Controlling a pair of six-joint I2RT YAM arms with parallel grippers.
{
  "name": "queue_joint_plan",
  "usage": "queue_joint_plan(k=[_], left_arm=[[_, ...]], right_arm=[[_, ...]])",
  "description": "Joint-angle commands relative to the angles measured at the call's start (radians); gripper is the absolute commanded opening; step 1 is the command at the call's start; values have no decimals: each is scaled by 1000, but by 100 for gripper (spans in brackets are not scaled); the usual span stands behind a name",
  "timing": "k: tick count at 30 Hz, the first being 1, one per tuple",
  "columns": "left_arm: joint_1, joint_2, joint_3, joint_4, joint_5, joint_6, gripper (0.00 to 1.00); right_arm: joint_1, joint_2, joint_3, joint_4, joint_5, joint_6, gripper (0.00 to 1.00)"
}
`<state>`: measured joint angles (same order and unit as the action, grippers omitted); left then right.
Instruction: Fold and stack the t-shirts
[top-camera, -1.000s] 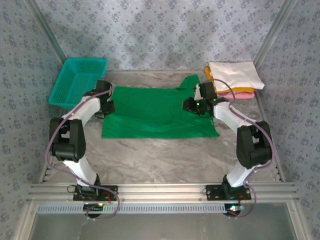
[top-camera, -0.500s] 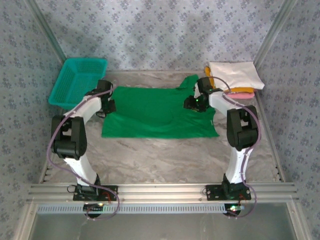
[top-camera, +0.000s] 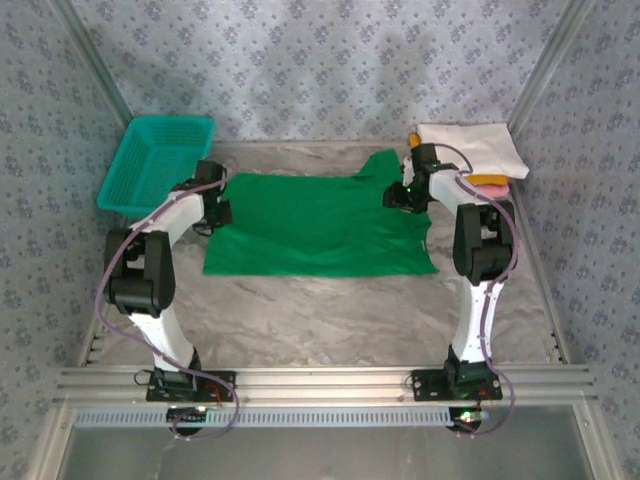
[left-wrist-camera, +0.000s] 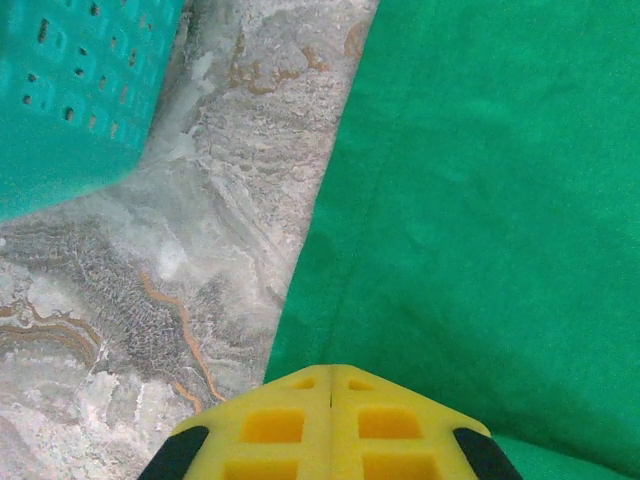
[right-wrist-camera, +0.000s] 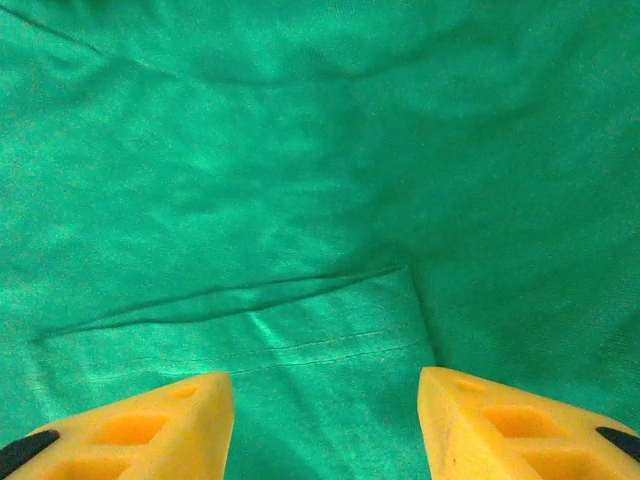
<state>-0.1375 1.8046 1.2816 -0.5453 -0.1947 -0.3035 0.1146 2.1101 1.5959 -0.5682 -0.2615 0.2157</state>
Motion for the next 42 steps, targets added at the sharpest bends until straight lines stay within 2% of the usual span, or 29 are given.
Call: queue_joint_plan(k=[1,7,11,13,15,19,31,42], left_arm=[[2,12,16,3,8,3,0],[2,1,2,2,0,2,0],[4,-1,-6,4,-4,4,0],[4,-1,-7,3,-5,1,0],[3,-1,-6,4,-4,0,0],[7,-16,-2,5,-3,-3,0],[38,-32,4,-11,-7,-22,0],[45,32,34,-11,-6,-7,0]], right_arm=[[-4,42,37,-50,-8,-24,54],[-6,79,55,-45,-13,-18,47],[-10,85,57,-37,-22,-13,30],[-10,81,59,-38,-16,-10,19],[-10,76,64,-44,-9,-1,14],[-17,57,64,-57,18,13,0],[-39,-31,35,27,51,47,0],[-30,10,69,28,47,51,0]])
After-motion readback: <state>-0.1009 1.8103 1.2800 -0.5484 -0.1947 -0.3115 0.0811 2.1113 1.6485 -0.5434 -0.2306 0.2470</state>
